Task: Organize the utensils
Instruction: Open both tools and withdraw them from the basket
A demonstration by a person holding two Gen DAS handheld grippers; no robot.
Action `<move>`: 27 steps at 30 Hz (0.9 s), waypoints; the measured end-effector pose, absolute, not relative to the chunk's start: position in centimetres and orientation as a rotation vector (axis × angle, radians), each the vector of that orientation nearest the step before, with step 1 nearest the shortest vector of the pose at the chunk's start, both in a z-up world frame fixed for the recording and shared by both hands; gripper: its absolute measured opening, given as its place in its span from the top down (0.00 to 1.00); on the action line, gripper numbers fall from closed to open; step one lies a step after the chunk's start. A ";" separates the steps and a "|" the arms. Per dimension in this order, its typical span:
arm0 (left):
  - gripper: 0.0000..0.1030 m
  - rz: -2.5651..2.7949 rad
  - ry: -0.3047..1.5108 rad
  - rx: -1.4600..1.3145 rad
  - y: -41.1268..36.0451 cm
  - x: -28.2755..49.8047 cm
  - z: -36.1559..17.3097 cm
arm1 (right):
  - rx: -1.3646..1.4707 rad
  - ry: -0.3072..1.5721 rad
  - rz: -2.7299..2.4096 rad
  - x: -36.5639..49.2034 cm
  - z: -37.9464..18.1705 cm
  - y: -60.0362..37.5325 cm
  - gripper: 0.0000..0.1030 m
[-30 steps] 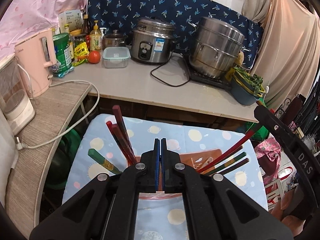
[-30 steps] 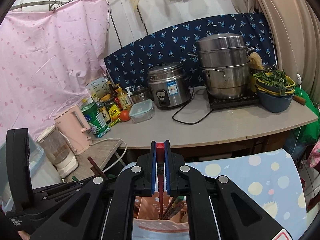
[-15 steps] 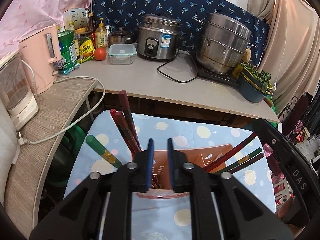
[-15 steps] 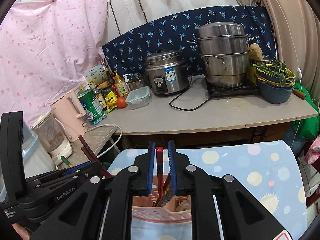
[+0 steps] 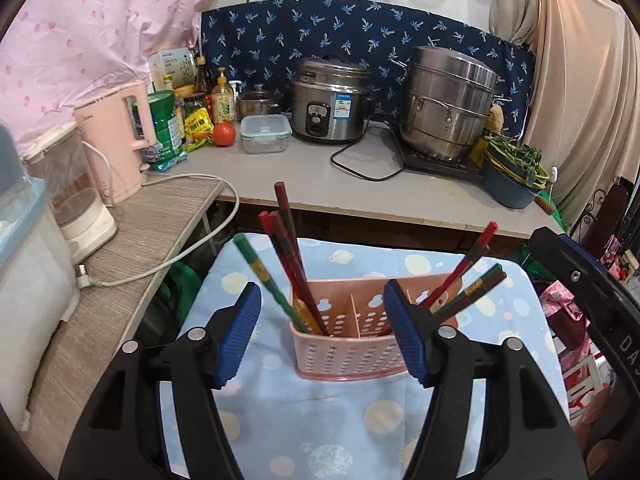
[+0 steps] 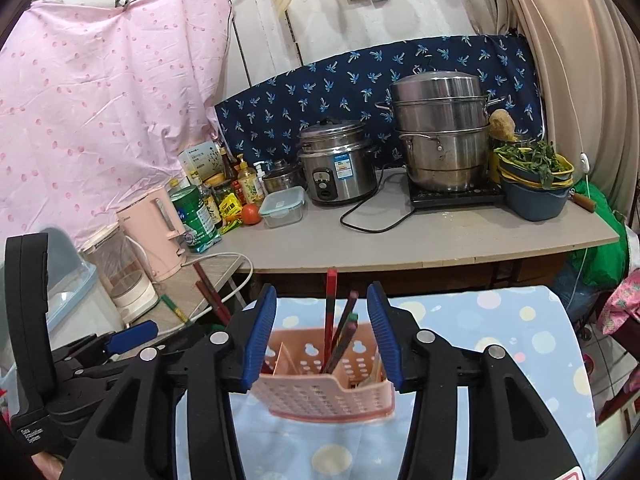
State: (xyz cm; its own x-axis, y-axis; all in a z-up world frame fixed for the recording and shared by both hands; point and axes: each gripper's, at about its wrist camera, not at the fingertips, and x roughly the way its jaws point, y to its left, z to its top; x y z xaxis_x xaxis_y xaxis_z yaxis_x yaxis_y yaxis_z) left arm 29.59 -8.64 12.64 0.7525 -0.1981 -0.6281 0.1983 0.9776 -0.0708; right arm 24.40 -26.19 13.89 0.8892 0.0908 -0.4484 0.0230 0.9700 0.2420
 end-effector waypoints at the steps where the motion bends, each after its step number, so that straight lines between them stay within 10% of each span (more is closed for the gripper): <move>1: 0.40 -0.213 0.684 0.012 -8.7 29.0 12.7 | 0.244 0.483 0.038 23.8 13.8 -26.1 0.51; 27: 0.22 -0.157 0.771 0.083 -7.1 17.9 6.9 | 0.178 0.636 -0.034 12.1 6.6 -23.8 0.38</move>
State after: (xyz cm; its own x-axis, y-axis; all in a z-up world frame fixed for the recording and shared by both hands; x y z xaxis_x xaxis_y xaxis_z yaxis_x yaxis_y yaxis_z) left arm 17.88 -7.13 6.90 0.7059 -0.1112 -0.6995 0.1717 0.9850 0.0166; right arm 12.08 -23.78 6.60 0.8042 0.0235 -0.5939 0.0860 0.9841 0.1554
